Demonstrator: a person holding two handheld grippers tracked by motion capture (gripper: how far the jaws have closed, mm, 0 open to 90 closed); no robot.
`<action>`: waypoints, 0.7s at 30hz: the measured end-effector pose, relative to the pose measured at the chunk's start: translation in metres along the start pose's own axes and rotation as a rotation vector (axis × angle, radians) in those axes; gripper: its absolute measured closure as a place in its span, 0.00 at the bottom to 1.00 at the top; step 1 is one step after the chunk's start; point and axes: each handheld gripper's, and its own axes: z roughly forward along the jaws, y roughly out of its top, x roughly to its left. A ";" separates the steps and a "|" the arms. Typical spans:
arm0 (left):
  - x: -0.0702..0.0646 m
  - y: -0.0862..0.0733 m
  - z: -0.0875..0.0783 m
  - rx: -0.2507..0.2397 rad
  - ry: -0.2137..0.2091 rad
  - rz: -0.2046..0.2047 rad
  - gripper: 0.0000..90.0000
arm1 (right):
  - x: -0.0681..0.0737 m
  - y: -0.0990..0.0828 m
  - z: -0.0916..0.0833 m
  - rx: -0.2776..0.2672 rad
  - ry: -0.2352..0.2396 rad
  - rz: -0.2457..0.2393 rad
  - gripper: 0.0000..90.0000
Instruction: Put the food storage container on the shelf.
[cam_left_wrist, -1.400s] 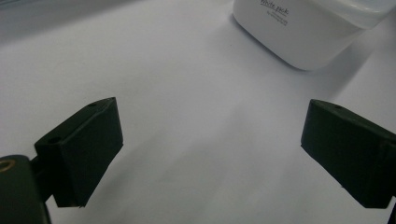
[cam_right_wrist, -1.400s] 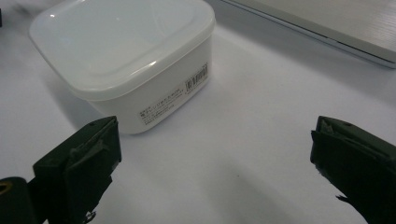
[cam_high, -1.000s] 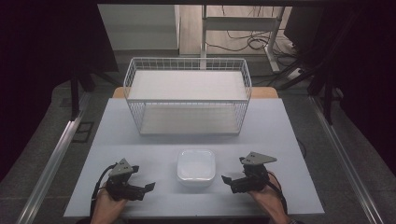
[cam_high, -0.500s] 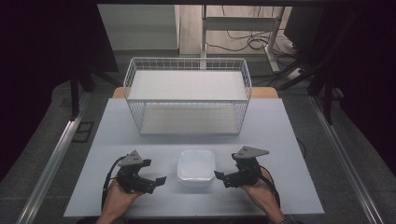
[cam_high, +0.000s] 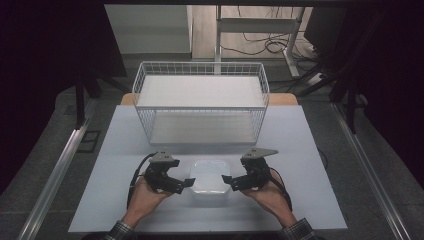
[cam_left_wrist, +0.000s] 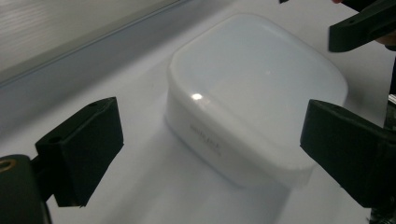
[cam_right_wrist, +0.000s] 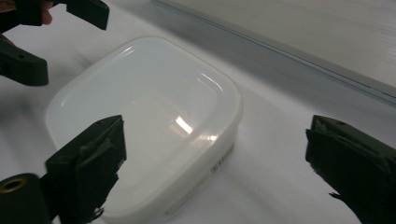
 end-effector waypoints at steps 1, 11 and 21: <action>0.000 0.003 0.003 0.003 -0.005 0.003 0.06 | 0.000 0.002 0.002 0.008 0.002 0.004 0.08; 0.010 -0.007 0.027 0.024 -0.122 -0.087 0.12 | 0.002 -0.003 0.020 0.086 0.088 0.081 0.13; -0.002 -0.019 0.004 0.024 -0.181 -0.159 0.48 | 0.004 -0.011 -0.001 0.089 0.135 0.171 0.55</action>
